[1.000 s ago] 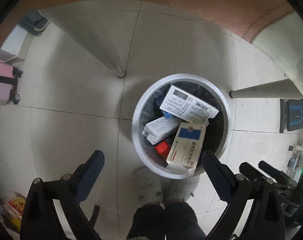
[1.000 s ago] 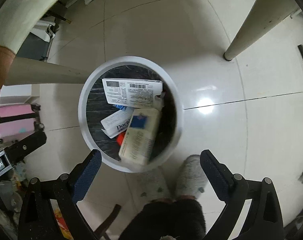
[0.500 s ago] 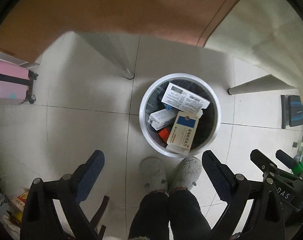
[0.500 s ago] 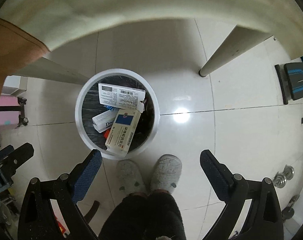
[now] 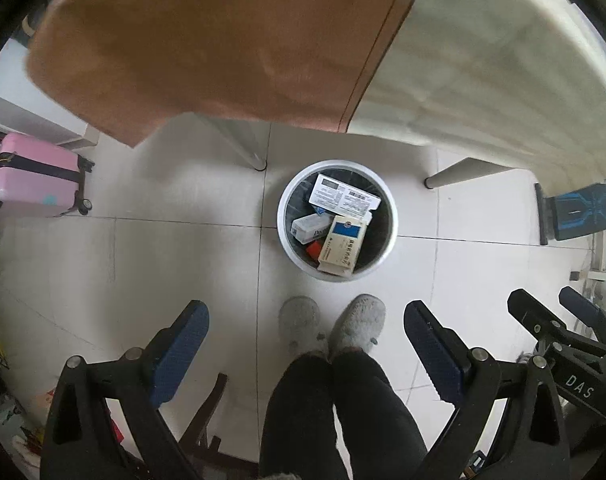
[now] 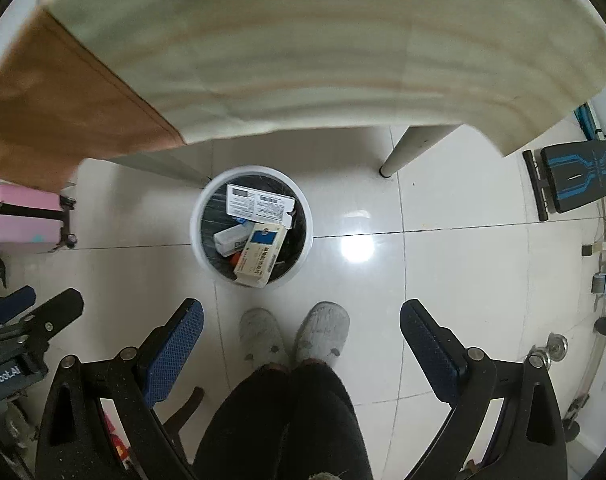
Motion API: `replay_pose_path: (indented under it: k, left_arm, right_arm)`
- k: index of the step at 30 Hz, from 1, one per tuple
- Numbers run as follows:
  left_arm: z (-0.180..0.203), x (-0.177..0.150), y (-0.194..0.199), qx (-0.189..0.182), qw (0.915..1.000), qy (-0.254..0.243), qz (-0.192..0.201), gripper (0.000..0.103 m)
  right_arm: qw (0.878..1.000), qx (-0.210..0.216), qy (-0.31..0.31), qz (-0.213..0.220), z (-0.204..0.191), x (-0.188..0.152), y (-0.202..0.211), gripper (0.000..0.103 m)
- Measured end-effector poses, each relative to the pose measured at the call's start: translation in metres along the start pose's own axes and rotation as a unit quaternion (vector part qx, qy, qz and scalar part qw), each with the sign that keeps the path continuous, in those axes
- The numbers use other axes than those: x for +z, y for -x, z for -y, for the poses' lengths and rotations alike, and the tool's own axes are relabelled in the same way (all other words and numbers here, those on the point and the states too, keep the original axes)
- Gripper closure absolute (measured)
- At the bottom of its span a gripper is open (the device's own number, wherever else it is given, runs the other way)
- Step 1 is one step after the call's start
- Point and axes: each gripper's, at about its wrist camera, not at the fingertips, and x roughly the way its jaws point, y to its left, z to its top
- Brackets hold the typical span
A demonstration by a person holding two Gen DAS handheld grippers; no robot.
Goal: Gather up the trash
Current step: 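Move both tools back over the table toward the foil pack and rice bag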
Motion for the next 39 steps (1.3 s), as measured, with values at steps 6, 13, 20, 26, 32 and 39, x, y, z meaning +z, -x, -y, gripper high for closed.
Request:
replay_pose_path:
  k: [6, 13, 20, 26, 32, 39]
  left_arm:
    - [0.002, -0.020, 0.067, -0.010, 0.9998, -0.001, 0.014, 0.003]
    - [-0.003, -0.036, 0.143, -0.035, 0.9986, 0.005, 0.040, 0.003]
    - [-0.009, -0.006, 0.198, -0.028, 0.9949, 0.017, 0.095, 0.003]
    - [-0.001, 0.051, 0.234, -0.022, 0.9894, 0.033, 0.140, 0.003]
    - [0.021, 0.124, 0.243, -0.018, 0.9855, 0.073, 0.152, 0.003]
    - [0.055, 0.233, 0.219, 0.005, 0.9838, 0.132, 0.121, 0.003]
  right_arm:
    - [1.000, 0.002, 0.002, 0.024, -0.006, -0.018, 0.090, 0.003]
    - [0.999, 0.017, -0.004, 0.041, -0.017, -0.038, 0.176, 0.003]
    - [0.995, 0.049, -0.034, 0.078, -0.016, -0.014, 0.247, 0.003]
    - [0.991, 0.057, -0.049, 0.108, -0.007, 0.045, 0.283, 0.003]
    - [0.990, 0.052, -0.053, 0.123, 0.025, 0.140, 0.296, 0.003]
    - [0.991, -0.007, 0.068, 0.113, 0.042, 0.336, 0.276, 0.003]
